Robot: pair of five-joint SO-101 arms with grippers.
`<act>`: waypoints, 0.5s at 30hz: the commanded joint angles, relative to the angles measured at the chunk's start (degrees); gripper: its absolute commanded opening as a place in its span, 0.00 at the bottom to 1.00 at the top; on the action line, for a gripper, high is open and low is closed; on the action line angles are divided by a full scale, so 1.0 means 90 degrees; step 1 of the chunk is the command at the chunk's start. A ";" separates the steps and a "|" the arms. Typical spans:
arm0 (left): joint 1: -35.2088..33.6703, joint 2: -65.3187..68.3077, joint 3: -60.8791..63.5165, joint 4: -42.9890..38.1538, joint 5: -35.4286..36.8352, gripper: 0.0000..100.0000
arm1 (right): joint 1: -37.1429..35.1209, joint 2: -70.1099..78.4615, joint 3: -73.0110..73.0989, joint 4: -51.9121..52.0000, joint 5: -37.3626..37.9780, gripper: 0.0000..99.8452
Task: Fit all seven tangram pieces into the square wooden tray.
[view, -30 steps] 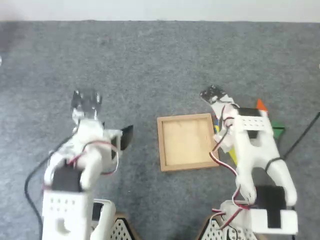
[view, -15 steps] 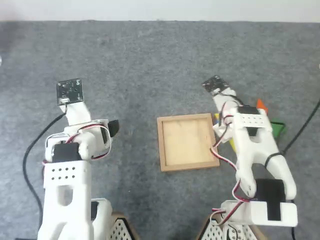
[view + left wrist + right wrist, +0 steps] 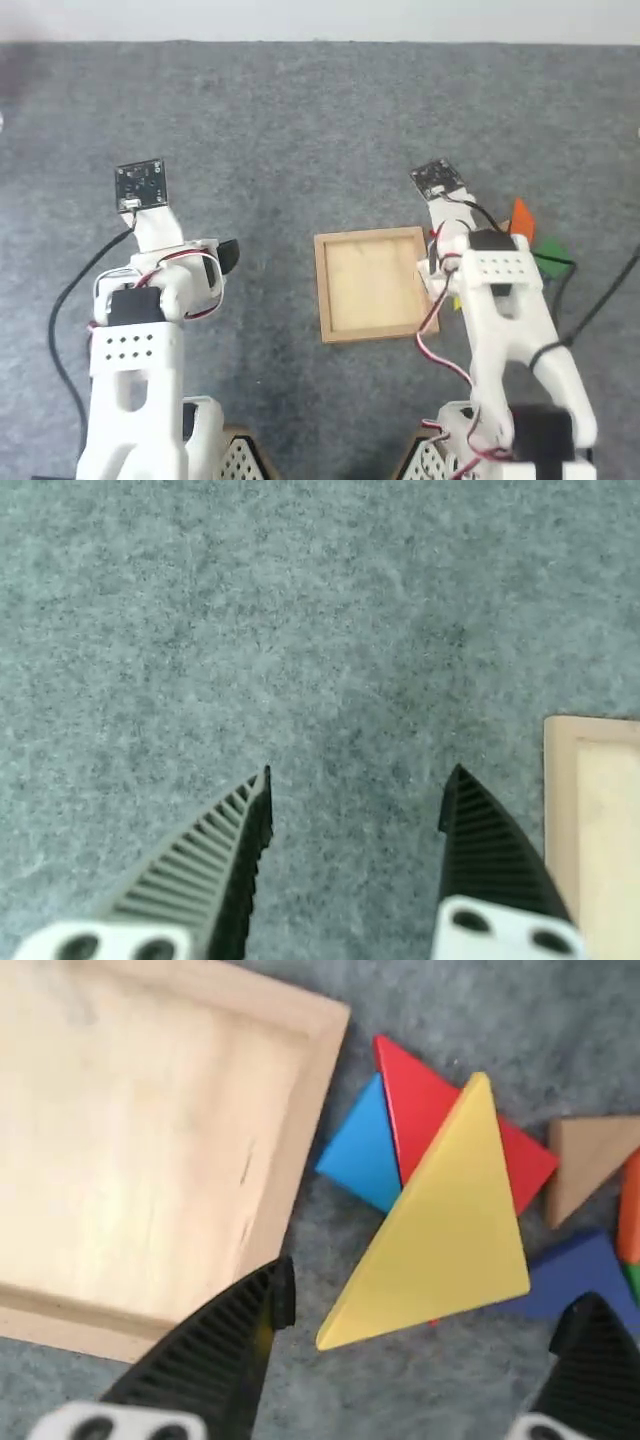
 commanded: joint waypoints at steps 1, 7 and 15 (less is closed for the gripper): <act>-0.0039 -0.0029 -0.0034 -0.0107 0.0010 0.27 | 0.0171 -0.0405 0.0244 -0.0190 -0.0400 0.38; -0.0039 -0.0029 -0.0034 -0.0098 0.0010 0.27 | 0.0444 -0.0347 0.0430 -0.0962 -0.0762 0.35; -0.0049 -0.0029 -0.0034 -0.0088 0.0010 0.27 | 0.0484 0.1255 -0.0215 -0.1275 -0.0733 0.34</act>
